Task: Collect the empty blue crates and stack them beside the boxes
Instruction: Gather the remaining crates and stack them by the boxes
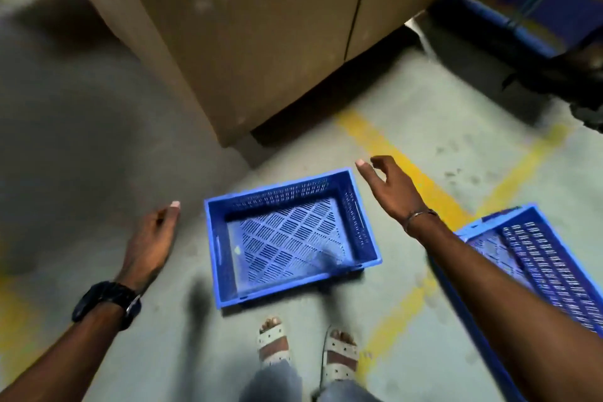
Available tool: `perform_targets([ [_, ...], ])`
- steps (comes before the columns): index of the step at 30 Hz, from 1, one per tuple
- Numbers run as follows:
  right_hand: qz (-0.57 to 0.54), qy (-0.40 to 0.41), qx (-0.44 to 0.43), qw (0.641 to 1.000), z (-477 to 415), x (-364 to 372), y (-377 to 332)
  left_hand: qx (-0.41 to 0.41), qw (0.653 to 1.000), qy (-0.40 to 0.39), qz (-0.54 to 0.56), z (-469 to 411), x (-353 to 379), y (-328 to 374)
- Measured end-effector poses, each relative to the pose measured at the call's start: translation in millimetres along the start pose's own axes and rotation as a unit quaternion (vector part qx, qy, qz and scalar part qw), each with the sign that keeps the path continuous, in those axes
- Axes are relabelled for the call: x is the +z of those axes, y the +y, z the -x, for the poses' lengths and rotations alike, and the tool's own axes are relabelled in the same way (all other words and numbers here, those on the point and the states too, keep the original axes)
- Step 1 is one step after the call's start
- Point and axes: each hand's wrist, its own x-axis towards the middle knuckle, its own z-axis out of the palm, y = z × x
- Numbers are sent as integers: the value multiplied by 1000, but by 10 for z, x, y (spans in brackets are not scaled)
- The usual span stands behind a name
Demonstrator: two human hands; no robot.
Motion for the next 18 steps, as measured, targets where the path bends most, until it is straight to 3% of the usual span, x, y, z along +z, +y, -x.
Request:
perform_targets([
  [6, 16, 9, 103, 994, -888, 1025, 1826, -78, 996, -43, -3, -769, 1494, -1375],
  [9, 11, 21, 138, 990, -1187, 1368, 2398, -90, 996, -2, -19, -999, 1973, -1770],
  [11, 1, 28, 152, 988, -1352, 1548, 2644, -112, 991, 69, -17, -1173, 2179, -2029],
  [13, -30, 30, 152, 987, -1458, 1714, 2778, -121, 986, 103, 53, -1307, 2243, -2263],
  [15, -94, 34, 153, 983, -1509, 1854, 2849, -108, 982, 106, 113, -1309, 2248, -2360],
  [18, -160, 44, 152, 974, -1533, 1929, 2882, -162, 970, 68, 170, -1167, 2268, -2330],
])
